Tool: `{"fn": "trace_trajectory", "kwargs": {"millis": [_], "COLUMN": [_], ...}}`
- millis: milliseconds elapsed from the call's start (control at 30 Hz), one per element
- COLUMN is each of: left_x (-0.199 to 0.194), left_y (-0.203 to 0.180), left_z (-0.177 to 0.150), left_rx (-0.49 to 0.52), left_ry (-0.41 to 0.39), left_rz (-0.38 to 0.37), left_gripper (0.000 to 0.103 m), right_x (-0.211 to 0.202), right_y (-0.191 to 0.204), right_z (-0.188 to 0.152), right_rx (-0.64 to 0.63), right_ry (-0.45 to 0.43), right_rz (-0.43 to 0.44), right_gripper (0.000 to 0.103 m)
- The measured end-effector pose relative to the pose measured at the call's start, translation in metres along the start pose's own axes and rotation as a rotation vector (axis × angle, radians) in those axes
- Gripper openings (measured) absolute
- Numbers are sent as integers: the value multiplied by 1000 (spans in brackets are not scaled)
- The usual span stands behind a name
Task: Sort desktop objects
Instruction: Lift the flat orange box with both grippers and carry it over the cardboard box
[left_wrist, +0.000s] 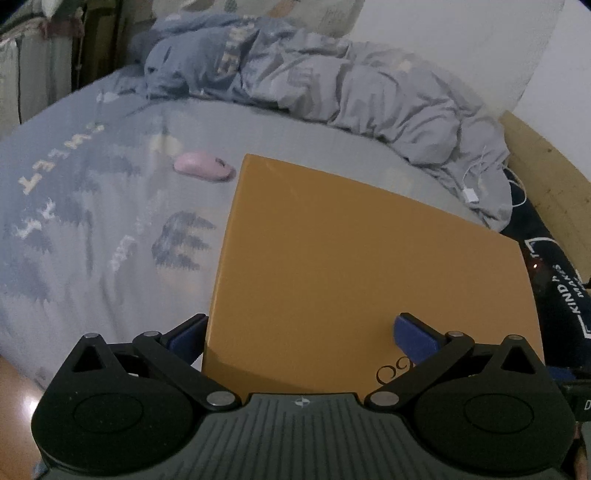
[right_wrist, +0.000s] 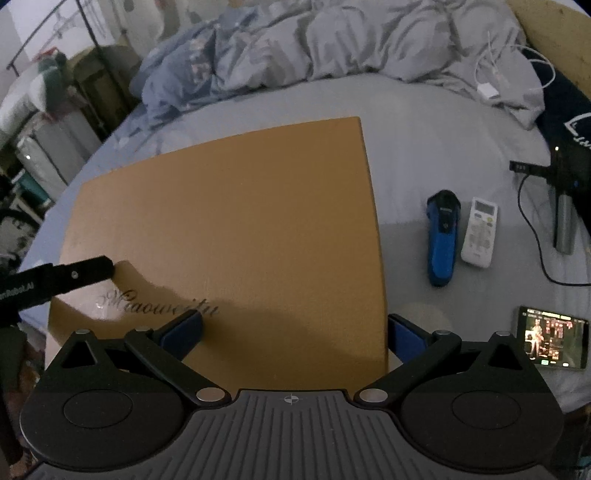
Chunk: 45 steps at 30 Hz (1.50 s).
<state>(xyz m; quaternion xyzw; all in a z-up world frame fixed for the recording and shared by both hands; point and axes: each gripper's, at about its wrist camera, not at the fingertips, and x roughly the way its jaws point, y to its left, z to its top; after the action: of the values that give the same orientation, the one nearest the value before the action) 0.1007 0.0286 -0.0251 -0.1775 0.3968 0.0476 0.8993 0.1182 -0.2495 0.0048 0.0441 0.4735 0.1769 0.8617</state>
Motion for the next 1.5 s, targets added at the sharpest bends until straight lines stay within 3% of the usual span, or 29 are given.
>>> {"fn": "trace_trajectory", "kwargs": {"millis": [600, 767, 833, 1500], "left_x": [29, 31, 34, 41], "left_y": [10, 8, 24, 20], "left_z": [-4, -2, 10, 4], "left_rx": [-1, 5, 19, 37], "left_ry": [35, 31, 41, 46], "left_rz": [-6, -8, -23, -12], "left_gripper": [103, 103, 103, 103], "right_x": [39, 42, 44, 55], "right_y": [-10, -14, -14, -23], "right_z": [7, 11, 12, 11], "right_rx": [-4, -1, -2, 8], "right_ry": [18, 5, 5, -3], "right_rz": [-8, -5, -6, 1], "right_gripper": [103, 103, 103, 103]}}
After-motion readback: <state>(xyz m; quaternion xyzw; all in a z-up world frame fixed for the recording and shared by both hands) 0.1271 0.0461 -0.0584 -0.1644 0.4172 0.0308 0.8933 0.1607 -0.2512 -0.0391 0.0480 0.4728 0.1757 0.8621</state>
